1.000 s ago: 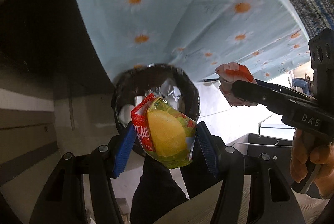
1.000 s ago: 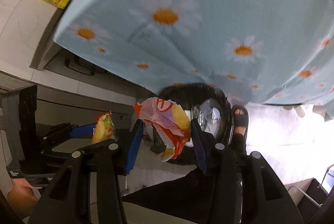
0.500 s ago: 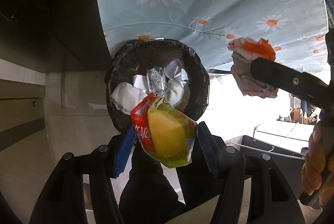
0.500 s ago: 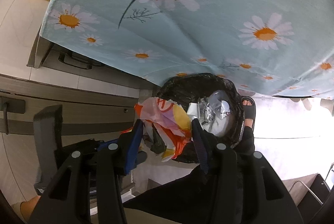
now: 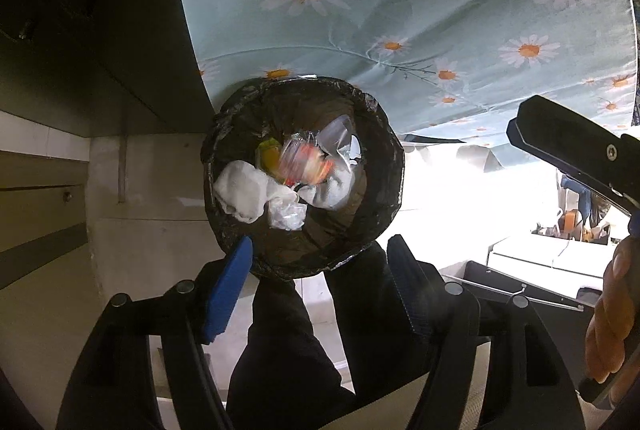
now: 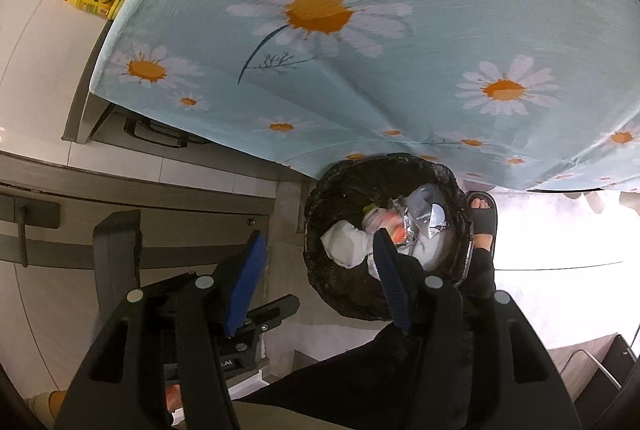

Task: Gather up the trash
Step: 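Raise both tools back up to the tablecloth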

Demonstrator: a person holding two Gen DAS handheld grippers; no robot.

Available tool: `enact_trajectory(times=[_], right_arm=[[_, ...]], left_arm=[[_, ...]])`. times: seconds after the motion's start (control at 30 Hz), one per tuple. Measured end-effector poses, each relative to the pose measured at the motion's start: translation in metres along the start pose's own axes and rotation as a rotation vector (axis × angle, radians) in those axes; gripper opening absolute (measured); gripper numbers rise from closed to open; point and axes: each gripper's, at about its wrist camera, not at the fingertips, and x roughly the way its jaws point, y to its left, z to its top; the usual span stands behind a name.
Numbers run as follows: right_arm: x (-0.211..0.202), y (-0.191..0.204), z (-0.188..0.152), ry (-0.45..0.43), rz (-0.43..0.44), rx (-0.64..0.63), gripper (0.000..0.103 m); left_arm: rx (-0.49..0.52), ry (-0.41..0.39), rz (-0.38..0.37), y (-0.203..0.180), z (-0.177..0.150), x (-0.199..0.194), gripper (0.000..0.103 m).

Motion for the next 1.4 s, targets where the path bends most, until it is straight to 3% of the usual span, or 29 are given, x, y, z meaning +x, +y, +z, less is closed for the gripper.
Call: enact_trajectory(times=[0.37, 0.6, 1.1, 1.2, 1.4], right_arm=[[-0.012, -0.008, 0.0, -0.028, -0.012, 0.041, 0.056], [-0.036, -0.001, 0.002, -0.075, -0.004, 0.041, 0.06], [-0.124, 0.018, 0.019, -0.246, 0.036, -0.052, 0.064], [-0.146, 0.02, 0.03, -0.304, 0.044, -0.059, 0.069], [-0.182, 0.015, 0.064, -0.406, 0.031, -0.075, 0.069]], left_arm=[[0.03, -0.03, 0.003, -0.008, 0.006, -0.019, 0.068], [0.07, -0.071, -0.008, -0.02, 0.013, -0.054, 0.068], [0.26, -0.259, -0.041, -0.092, 0.048, -0.157, 0.068], [0.279, -0.299, -0.041, -0.101, 0.057, -0.174, 0.068], [0.303, -0.382, -0.016, -0.12, 0.085, -0.209, 0.068]])
